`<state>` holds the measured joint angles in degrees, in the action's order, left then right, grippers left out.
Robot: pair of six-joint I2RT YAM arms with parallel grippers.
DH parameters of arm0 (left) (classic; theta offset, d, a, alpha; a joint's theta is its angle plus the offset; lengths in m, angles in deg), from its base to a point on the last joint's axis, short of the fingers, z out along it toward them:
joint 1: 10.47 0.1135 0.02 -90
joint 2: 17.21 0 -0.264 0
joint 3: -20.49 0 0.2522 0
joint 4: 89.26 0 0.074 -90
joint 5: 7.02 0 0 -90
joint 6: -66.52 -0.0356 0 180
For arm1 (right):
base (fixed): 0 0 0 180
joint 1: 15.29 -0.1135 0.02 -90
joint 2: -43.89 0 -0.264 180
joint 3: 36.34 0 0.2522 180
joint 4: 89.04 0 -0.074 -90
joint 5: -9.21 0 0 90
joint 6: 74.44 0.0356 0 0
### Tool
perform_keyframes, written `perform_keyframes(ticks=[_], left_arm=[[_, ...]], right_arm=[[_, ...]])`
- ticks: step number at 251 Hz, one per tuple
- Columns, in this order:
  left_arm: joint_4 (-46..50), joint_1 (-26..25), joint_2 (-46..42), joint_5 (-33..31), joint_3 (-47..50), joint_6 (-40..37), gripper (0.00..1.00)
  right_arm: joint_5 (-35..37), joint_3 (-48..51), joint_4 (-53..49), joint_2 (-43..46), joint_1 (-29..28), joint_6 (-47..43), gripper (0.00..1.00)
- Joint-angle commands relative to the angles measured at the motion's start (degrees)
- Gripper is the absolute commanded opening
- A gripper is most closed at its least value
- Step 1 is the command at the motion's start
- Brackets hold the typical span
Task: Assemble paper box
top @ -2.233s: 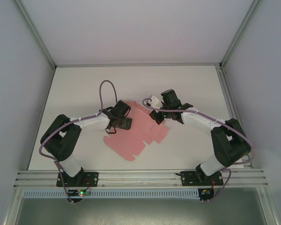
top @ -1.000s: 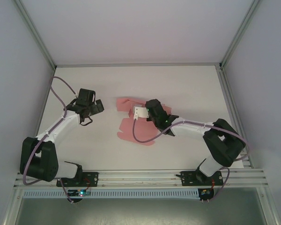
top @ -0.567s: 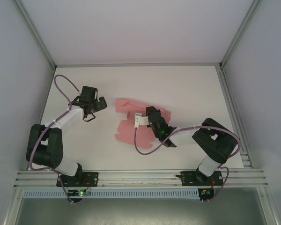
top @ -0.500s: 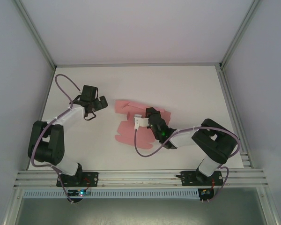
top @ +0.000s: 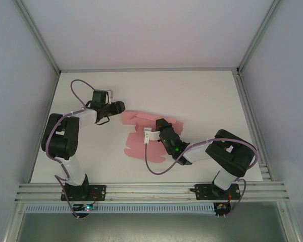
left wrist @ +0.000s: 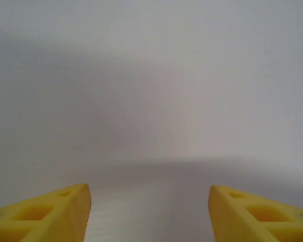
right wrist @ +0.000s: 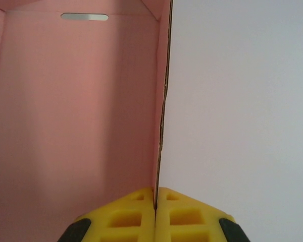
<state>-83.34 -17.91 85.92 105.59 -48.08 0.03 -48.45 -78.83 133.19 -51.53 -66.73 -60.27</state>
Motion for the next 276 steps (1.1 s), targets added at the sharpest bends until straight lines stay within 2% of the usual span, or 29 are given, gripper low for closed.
perform_keyframes(ticks=[1,32,98,160,209,241,276], left_arm=[[-5.4,-1.6,-2.7,8.3,3.3,-5.6,0.56],[-6.2,-4.2,-7.1,9.8,7.4,-8.0,0.52],[-4.6,-11.1,-13.6,6.0,12.2,-13.1,0.45],[-6.1,-11.8,-15.9,8.0,16.8,-14.1,0.4],[-9.9,-12.6,-14.8,15.5,17.0,-15.6,0.37],[-9.9,-12.9,-14.1,15.0,17.8,-16.3,0.34],[-12.0,-13.3,-15.7,14.2,20.1,-15.3,0.36]], right_arm=[[2.0,0.7,-0.8,-0.4,-0.3,0.2,0.0],[3.1,0.6,-0.9,-0.9,-0.4,0.5,0.0],[4.5,1.0,-1.1,-2.0,-1.6,0.3,0.0],[5.7,1.4,-0.9,-2.0,-2.1,0.2,0.0],[5.0,2.0,-2.3,-1.3,-2.8,0.4,0.0],[6.2,2.7,-2.4,-0.9,-4.0,0.2,0.0],[6.2,3.5,-4.7,0.2,-4.5,1.2,0.0]])
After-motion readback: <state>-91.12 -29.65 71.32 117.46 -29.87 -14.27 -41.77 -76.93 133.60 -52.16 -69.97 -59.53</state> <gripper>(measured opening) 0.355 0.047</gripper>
